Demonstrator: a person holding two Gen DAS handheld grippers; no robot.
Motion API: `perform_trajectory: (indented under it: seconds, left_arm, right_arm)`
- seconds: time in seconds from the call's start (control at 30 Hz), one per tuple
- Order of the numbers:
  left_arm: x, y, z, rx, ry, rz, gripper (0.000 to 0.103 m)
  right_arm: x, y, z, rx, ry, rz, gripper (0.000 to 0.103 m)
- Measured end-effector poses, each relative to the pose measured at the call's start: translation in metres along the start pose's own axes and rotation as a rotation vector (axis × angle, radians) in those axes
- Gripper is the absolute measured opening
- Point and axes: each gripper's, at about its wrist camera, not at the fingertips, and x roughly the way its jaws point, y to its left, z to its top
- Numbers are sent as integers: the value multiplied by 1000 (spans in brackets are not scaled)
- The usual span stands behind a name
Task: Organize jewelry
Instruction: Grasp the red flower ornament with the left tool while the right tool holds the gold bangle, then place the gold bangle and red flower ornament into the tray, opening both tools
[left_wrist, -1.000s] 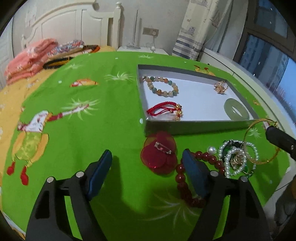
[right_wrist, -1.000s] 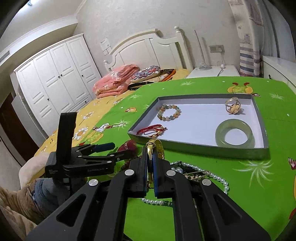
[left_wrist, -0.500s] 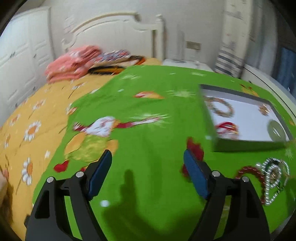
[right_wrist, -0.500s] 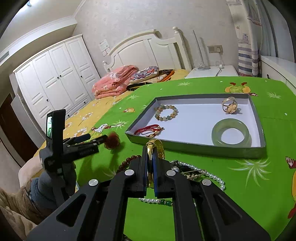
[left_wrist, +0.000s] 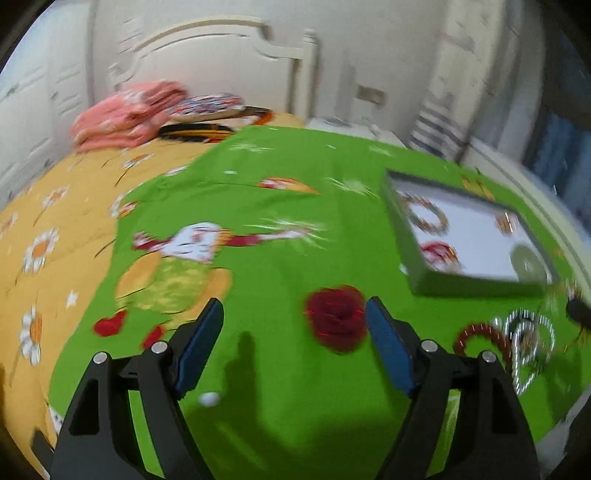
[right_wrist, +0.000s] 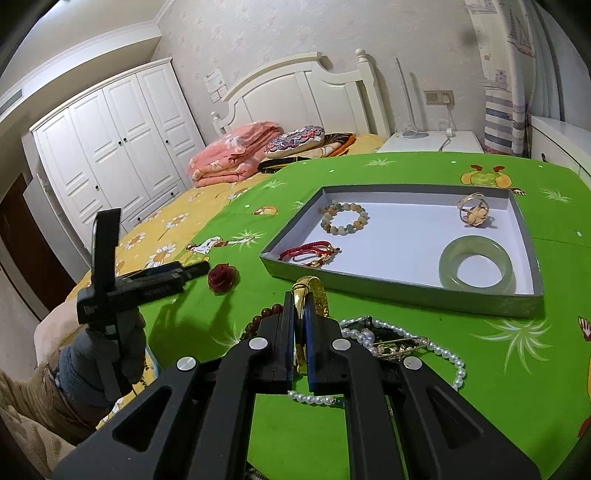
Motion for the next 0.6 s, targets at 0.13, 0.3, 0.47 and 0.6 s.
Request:
perform_trajectory:
  seconds: [0.13,0.3,0.47,0.6]
  left_arm:
    - [17,-23,-4,70,39,-9,61]
    - [21,-32,-5,105,51,-19,42]
    - [0,-41,4,148,-4,-14,42]
    - [-14,-53,21,187,-47,-27,42]
  right_arm:
    - [-3,1,1,-9,-11,-11,7]
    - [-9,-1,3,-9,-29,-22,7]
    - [-10,-4,6,-18,-26,-46,7]
    - [-14,-11,16,-30,-42,-70,7]
